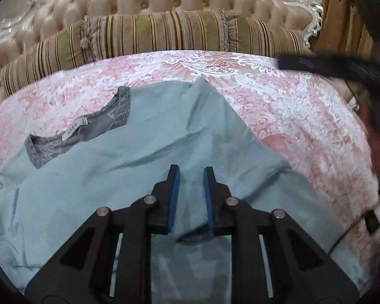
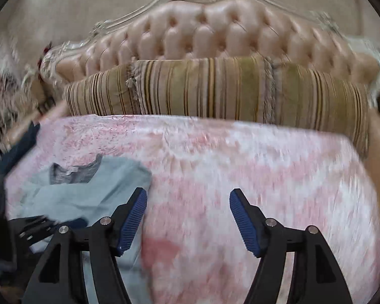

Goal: Fold clothes

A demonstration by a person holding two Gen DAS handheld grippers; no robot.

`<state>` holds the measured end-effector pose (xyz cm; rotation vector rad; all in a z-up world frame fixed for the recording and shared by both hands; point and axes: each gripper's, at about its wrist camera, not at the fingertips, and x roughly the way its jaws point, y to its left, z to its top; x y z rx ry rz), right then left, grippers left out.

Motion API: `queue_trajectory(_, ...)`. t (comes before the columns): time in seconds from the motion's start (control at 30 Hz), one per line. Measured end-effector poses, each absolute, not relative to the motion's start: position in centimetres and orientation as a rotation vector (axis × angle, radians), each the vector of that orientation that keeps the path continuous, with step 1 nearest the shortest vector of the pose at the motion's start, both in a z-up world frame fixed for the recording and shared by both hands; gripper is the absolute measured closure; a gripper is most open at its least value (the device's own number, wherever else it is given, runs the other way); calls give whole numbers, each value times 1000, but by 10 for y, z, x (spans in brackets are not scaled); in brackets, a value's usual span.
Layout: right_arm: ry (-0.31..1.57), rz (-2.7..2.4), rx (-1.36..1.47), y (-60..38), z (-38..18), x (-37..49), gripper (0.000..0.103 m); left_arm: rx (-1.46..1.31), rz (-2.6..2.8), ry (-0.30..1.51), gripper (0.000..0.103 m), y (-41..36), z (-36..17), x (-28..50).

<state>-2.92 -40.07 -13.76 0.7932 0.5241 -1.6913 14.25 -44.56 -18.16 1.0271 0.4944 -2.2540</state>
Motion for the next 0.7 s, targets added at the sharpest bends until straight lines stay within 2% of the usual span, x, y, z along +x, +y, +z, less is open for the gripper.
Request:
queue_trajectory(0.2, 754, -1566, 744, -465, -170, -27, 38, 979, -2283, 567, 82, -449, -184, 150)
queue_trajectory(0.43, 763, -1472, 750, -484, -187, -22, 51, 964, -2300, 603, 82, -451, -186, 153)
queue_trajectory(0.5, 786, -1431, 724, -489, -189, -16, 58, 955, -2310, 631, 82, -453, -187, 156)
queue_trajectory(0.53, 795, -1405, 694, -490, -188, -11, 71, 952, -2313, 639, 82, -453, -186, 157)
queue_trajectory(0.57, 794, -1379, 686, -490, -187, -10, 75, 950, -2316, 645, 82, -452, -186, 158)
queue_trajectory(0.63, 734, -1330, 668, -484, -178, -16, 74, 950, -2317, 645, 82, -451, -185, 158)
queue_trajectory(0.7, 683, -1270, 624, -475, -169, -24, 62, 951, -2316, 642, 82, -451, -185, 157)
